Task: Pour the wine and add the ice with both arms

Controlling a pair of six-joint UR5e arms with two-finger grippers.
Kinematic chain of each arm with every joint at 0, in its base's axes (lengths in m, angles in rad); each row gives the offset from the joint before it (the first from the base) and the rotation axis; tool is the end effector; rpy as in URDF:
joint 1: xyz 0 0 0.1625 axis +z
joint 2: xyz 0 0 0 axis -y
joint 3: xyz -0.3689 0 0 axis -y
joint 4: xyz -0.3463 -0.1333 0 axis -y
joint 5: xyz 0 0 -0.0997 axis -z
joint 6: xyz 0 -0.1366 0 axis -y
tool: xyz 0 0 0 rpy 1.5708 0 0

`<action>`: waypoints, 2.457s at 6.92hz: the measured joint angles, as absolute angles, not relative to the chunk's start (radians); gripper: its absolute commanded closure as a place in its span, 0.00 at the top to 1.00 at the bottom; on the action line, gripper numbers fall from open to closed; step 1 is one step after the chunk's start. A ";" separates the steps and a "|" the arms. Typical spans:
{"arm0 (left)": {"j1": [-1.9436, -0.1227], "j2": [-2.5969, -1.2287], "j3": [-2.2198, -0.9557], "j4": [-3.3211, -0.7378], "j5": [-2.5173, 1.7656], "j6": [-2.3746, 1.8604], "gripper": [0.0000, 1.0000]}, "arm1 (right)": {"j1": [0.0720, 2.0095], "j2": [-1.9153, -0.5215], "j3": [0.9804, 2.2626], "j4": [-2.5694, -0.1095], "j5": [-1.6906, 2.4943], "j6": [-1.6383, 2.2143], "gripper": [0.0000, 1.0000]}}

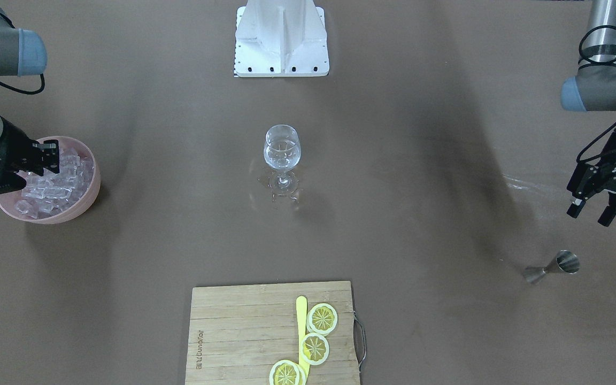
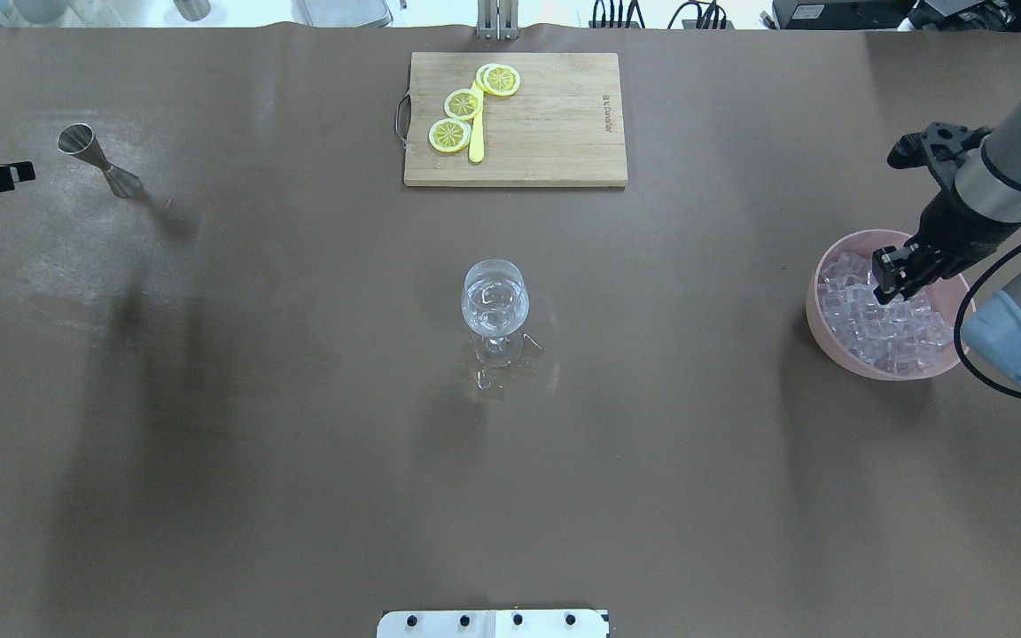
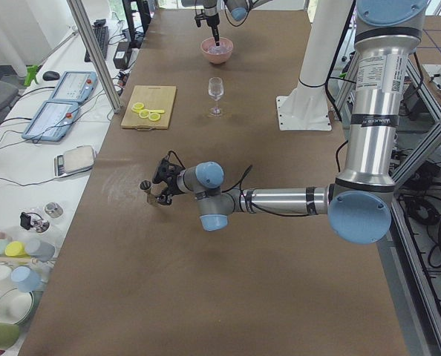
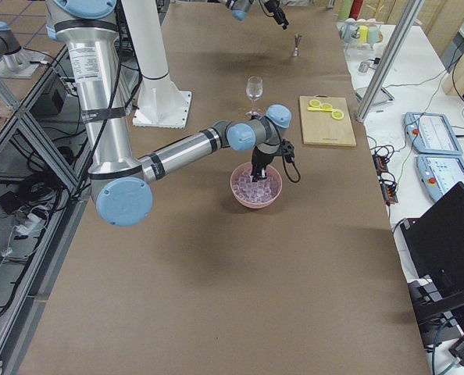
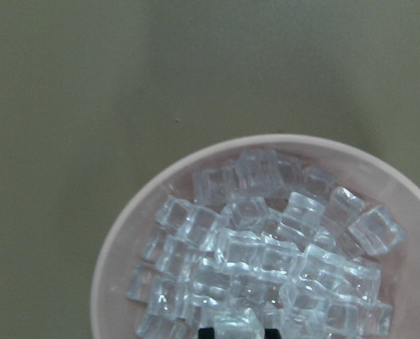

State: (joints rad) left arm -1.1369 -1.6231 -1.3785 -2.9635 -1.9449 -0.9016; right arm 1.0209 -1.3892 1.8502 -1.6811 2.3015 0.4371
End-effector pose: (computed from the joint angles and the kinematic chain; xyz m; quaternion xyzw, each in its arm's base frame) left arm 0.1405 -0.5016 0.5243 0.3590 0.4750 -0.0784 0.7996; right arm -0.2282 -0.4529 0.4326 -0.0232 -0.3870 -0.1141 0.9147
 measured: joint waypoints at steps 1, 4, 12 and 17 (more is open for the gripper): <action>-1.206 -1.627 -1.380 -2.945 -2.064 -0.900 0.75 | 1.041 -1.345 1.870 -1.715 2.314 0.446 0.00; -1.388 -1.626 -1.380 -2.906 -2.404 -0.851 0.97 | 1.016 -1.159 1.891 -1.804 2.317 0.622 0.00; -1.516 -1.570 -1.389 -2.589 -2.454 -0.590 0.97 | 0.656 -0.822 1.882 -1.797 2.084 1.165 0.00; -1.538 -1.564 -1.393 -2.586 -2.454 -0.587 0.97 | 0.622 -0.729 1.789 -1.755 2.054 1.228 0.00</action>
State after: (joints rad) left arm -1.5377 -1.5636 -1.3926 -2.5863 -2.4544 -0.5875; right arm 0.6215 -0.7288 1.7889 -1.7550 2.0539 1.2277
